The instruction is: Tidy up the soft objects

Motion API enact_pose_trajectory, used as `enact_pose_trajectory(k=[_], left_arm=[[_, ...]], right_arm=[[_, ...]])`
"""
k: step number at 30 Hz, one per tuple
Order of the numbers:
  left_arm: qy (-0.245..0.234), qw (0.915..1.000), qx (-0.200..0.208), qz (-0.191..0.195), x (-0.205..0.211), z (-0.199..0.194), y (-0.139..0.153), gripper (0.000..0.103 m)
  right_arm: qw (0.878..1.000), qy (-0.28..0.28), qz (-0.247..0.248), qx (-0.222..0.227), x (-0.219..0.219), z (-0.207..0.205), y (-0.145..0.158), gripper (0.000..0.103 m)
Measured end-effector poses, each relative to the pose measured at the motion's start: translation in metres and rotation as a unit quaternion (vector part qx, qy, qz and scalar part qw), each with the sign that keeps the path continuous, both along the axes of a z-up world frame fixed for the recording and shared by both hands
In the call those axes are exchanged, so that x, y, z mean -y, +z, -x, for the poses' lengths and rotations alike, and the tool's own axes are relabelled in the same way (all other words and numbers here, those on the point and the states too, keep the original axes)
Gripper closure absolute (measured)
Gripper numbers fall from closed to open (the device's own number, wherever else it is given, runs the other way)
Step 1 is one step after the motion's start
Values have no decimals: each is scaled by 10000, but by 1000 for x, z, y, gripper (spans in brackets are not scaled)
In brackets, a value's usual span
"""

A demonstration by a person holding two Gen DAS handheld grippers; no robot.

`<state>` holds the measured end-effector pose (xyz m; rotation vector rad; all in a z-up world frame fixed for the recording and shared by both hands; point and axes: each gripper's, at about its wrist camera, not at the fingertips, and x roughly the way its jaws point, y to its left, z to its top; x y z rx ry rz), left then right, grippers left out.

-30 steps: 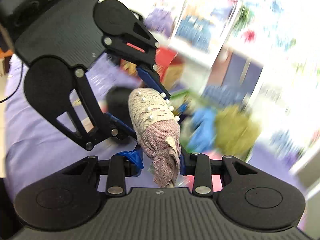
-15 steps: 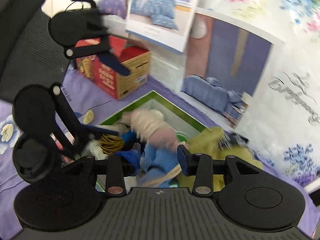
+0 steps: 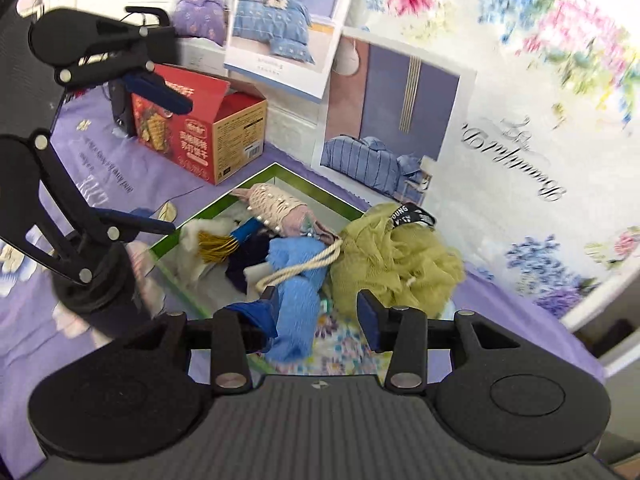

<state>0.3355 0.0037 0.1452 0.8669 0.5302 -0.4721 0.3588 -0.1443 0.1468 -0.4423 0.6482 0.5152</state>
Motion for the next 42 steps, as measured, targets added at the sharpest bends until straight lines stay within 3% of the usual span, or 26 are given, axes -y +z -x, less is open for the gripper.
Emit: enact_pose_trajectory(k=[5, 9, 18, 23, 26, 30, 32, 34, 40, 42], left_arm=[[-94, 9993, 352, 105, 1, 53, 14, 16], [140, 9983, 415, 395, -3, 84, 15, 16], [1089, 9876, 423, 1047, -12, 118, -4, 16], [1659, 9707, 191, 1728, -14, 121, -13, 16], [1946, 9541, -21, 2276, -17, 120, -15, 16], [2363, 9278, 129, 2883, -18, 125, -17, 16], [2528, 9194, 285, 3000, -14, 130, -19, 16], [2662, 9172, 404, 2938, -8, 136, -21, 16], [2990, 8963, 360, 3254, -10, 161, -35, 16], [3115, 8929, 349, 3233, -9, 169, -41, 16]], right_arm=[[9988, -240, -34, 433, 7, 50, 19, 75], [9920, -828, -40, 951, 11, 90, 22, 74], [9807, -1362, -1285, 565, 13, 140, -9, 73], [9639, -1979, -1713, 491, 4, 155, -23, 72], [9502, -2387, -1978, 310, 4, 156, -26, 72], [9301, -2726, -2435, 353, 4, 165, -29, 72], [9191, -2923, -2587, 541, 4, 172, -32, 71], [9071, -3125, -2740, 674, 5, 179, -39, 71], [8991, -3293, -2790, 726, 8, 199, -56, 71], [9008, -3271, -2754, 760, 8, 203, -61, 71]])
